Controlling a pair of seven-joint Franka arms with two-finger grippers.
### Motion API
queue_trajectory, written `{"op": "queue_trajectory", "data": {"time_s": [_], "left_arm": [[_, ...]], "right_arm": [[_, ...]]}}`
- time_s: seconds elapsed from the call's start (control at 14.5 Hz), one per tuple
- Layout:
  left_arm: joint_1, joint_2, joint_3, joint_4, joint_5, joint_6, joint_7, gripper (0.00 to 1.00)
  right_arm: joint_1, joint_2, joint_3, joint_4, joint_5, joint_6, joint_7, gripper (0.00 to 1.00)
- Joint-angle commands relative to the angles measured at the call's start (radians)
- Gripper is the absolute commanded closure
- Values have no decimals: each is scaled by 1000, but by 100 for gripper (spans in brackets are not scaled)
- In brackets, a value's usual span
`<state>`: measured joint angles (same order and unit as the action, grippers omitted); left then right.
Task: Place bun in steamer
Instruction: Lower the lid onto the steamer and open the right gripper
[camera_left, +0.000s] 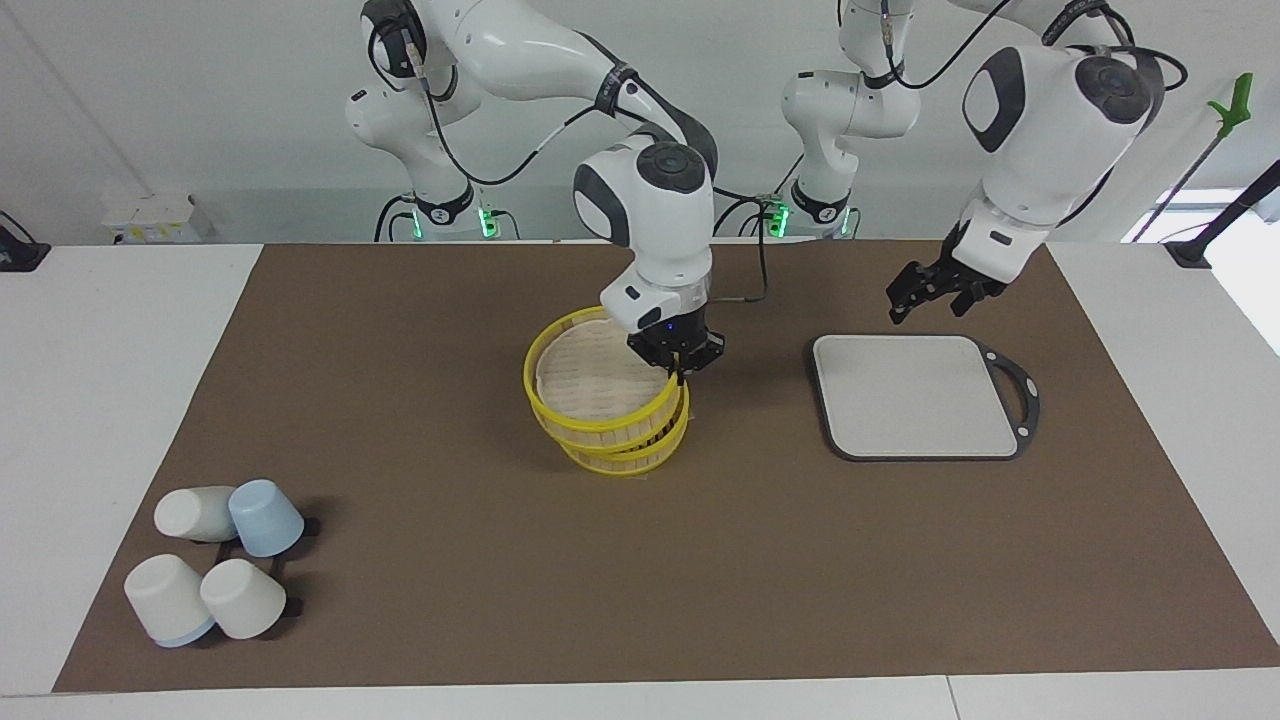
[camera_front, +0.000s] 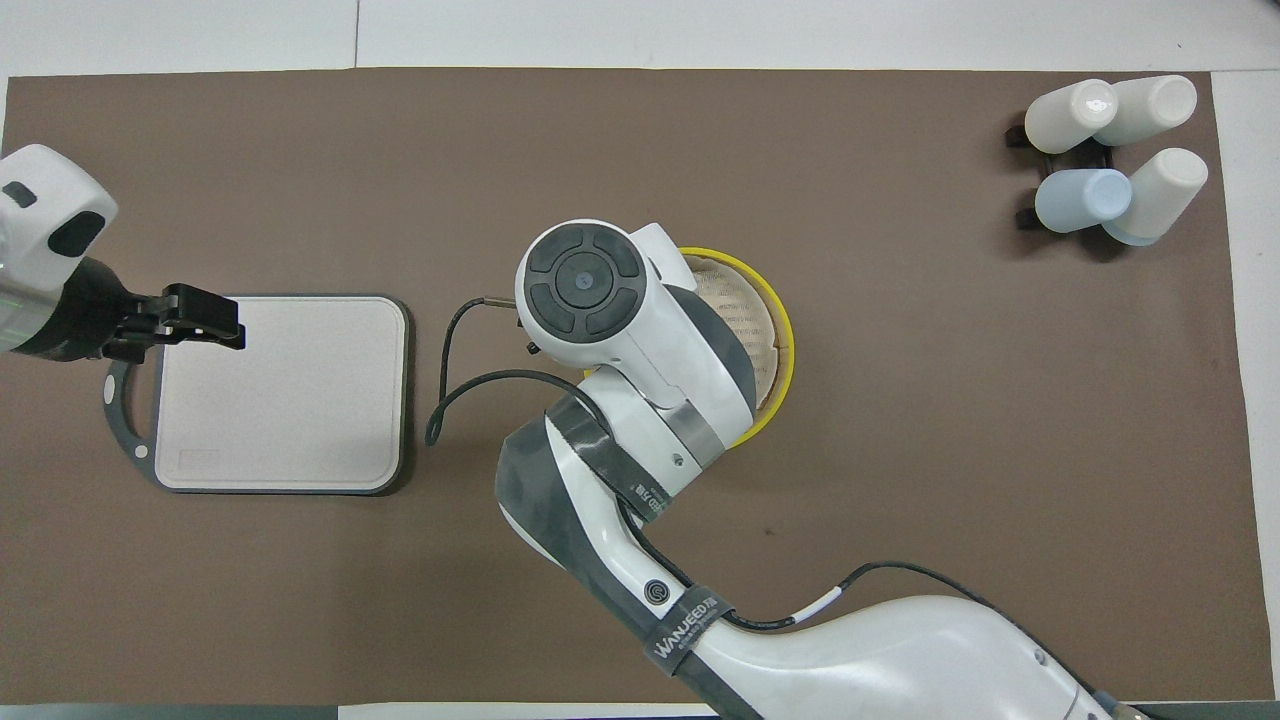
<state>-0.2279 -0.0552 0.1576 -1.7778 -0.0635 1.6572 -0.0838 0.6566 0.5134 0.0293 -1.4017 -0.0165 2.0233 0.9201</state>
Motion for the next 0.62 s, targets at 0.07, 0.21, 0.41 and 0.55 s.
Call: {"op": "queue_trajectory", "data": {"time_s": [0.07, 0.21, 0.41, 0.55], "left_arm": [[5, -64, -13, -19, 40, -75, 42, 0], [5, -84, -15, -20, 47, -100, 42, 0], [5, -86, -15, -22, 82, -97, 102, 0], [5, -80, -13, -26, 86, -68, 131, 0]], "right_arm": [[11, 20, -5, 10, -11, 12, 17, 100], [11, 20, -3, 9, -13, 35, 16, 100], [2, 20, -3, -8, -16, 67, 11, 100], [3, 19, -3, -45, -17, 94, 5, 100]]}}
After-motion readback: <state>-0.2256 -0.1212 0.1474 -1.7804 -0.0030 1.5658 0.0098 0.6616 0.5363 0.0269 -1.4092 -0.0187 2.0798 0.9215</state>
